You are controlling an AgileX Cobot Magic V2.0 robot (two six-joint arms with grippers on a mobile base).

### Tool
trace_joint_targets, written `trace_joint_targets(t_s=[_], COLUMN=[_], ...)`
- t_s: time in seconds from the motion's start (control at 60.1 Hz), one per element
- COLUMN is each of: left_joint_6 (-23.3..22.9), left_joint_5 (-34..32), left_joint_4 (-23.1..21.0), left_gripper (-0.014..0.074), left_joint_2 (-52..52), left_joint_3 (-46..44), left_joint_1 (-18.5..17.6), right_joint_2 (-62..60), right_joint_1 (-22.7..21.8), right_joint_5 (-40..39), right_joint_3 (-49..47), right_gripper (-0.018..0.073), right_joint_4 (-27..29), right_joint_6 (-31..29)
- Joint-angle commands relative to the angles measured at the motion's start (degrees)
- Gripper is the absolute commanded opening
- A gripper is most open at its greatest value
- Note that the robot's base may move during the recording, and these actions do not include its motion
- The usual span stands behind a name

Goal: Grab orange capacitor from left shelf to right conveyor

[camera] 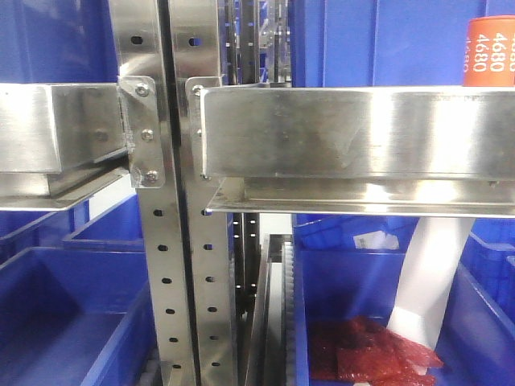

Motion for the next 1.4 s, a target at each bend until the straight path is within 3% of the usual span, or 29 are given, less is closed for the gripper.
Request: trace_joint_targets(t_s=[0.0,0.798,1.081,1.23,1.38], left_joint_6=[0.0,0.0,0.0,0.0,0.0], left_joint_5=[-5.1,-5.1,-5.1,-5.1,-5.1], left_joint_4=[0.0,0.0,0.0,0.0,0.0], left_gripper=[-0.0105,-0.0105,-0.0105,-0.0105,-0.0105], left_joint_2=[-1.1,-1.1,-1.1,-1.1,-1.1], left_joint_3=[-0.3,-0.3,-0.3,-0.3,-0.3], left_joint_1=[0.2,0.2,0.2,0.2,0.2], right_joint_2=[-1.2,-1.2,-1.2,-1.1,2.3], right_joint_1=[-0.3,-0.3,-0.3,-0.3,-0.3], right_joint_5=[-5.1,-5.5,-9.0,-8.9,-2.6], right_joint_3=[0.2,0.2,0.0,-6.2,-17.5], right_gripper=[0.0043,0.0043,0.0043,0.0043,0.0043], right_joint_4=[0.0,0.0,0.0,0.0,0.0], right_joint_6=[-0.5,-0.5,-0.4,0.7,2.2])
